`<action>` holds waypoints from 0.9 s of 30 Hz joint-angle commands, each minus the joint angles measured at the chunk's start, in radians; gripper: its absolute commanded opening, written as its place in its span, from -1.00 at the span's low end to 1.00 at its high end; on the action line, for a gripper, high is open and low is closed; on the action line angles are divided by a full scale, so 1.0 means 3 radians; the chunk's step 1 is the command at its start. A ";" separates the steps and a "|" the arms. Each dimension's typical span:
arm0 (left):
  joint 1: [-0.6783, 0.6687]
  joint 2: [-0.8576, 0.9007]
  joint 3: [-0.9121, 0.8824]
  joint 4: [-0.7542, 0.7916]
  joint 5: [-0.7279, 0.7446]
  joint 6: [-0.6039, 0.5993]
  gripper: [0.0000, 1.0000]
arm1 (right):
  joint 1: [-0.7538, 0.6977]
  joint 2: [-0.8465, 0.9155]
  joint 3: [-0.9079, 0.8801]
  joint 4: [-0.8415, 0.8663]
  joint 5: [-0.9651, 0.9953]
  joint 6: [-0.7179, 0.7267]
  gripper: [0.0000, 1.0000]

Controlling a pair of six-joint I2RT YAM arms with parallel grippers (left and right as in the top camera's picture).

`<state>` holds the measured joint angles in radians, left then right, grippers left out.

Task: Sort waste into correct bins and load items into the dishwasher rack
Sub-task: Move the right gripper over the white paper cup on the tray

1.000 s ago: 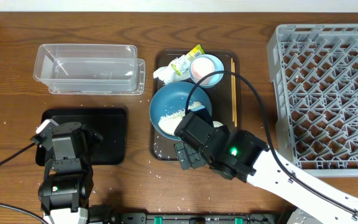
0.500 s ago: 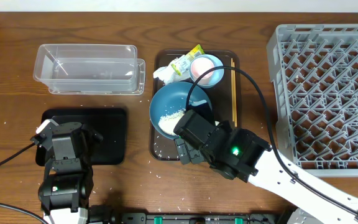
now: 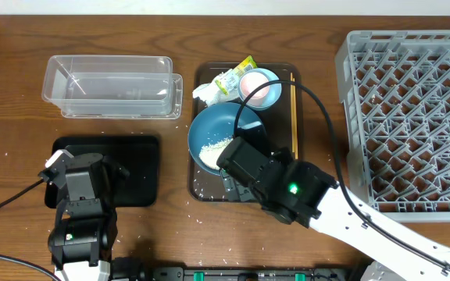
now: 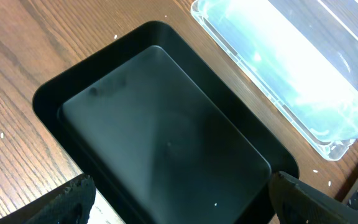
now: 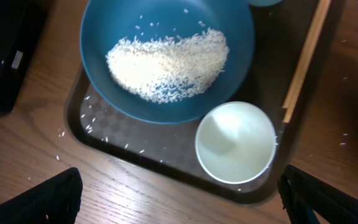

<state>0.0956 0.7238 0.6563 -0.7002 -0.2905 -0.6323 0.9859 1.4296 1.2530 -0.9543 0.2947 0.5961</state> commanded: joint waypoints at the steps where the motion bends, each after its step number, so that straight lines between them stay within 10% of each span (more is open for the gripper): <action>1: 0.0014 0.0000 0.0061 -0.0010 -0.0019 -0.0031 0.84 | -0.0032 0.0060 -0.0037 0.0011 -0.0114 0.0056 0.98; 27: 0.0014 0.0000 0.0061 -0.0010 -0.0019 -0.0031 0.84 | -0.0045 0.0385 -0.0039 0.0141 0.0329 0.0104 0.70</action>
<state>0.0956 0.7238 0.6563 -0.7006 -0.2905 -0.6323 0.9859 1.5242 1.2484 -0.9150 0.3496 0.6117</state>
